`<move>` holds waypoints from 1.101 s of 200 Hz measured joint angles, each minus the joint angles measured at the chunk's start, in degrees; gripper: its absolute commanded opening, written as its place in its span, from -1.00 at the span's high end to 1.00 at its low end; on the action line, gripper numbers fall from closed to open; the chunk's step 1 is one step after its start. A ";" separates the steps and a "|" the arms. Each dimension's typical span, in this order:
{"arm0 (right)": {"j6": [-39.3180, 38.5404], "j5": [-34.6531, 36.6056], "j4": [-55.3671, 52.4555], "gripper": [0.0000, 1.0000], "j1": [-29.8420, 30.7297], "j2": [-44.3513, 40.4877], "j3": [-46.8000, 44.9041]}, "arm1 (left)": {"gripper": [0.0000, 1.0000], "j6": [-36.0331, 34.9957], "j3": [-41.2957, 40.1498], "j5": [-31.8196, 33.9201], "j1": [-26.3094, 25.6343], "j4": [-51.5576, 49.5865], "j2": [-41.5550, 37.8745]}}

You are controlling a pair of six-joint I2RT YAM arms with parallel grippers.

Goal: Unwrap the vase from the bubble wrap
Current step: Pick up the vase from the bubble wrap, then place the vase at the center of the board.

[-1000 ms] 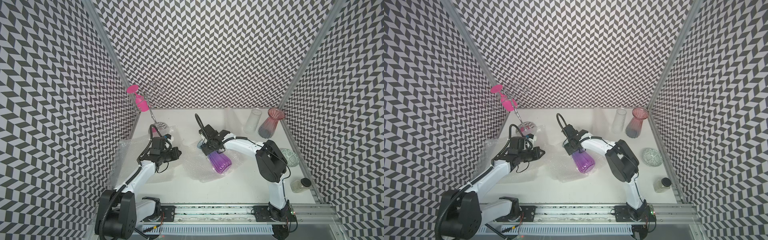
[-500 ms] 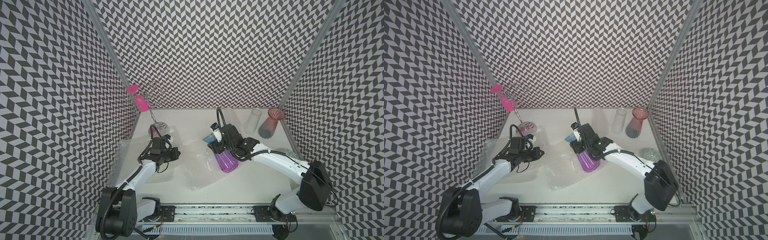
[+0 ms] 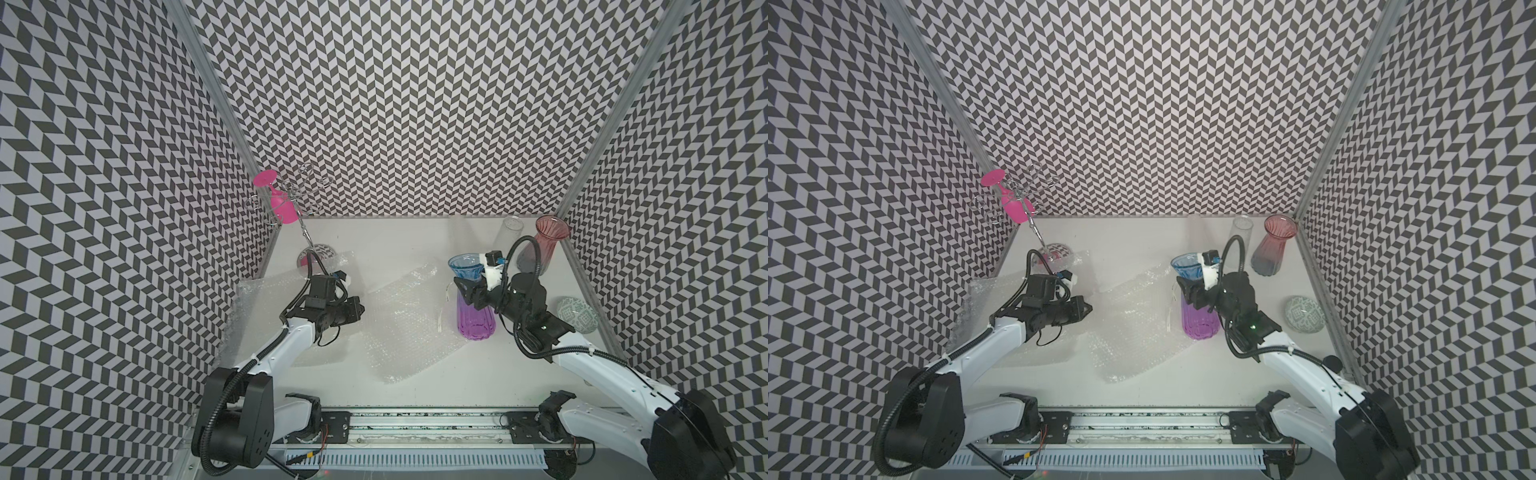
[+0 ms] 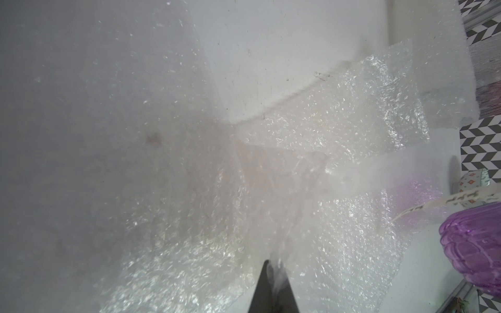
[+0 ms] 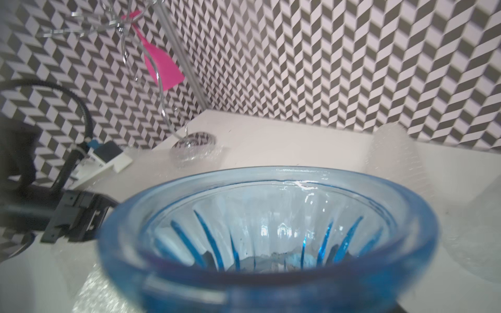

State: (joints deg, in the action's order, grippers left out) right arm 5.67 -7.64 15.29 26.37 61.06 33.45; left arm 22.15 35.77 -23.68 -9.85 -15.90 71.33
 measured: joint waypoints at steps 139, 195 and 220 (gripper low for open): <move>-3.69 -0.31 34.14 1.00 -20.46 8.76 -11.56 | 0.91 0.02 -0.04 0.42 -2.21 -0.17 2.67; -3.02 -1.57 46.80 1.00 -23.45 19.47 -12.85 | 0.93 0.02 -0.46 1.16 -6.23 0.44 4.83; -3.28 -2.23 51.54 1.00 -23.93 22.95 -12.85 | 0.97 0.02 -0.46 2.19 -8.50 0.44 4.92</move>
State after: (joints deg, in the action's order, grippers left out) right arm 2.39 -9.87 66.83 2.44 84.01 20.60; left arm 22.17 35.31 -21.50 -18.35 -15.46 76.25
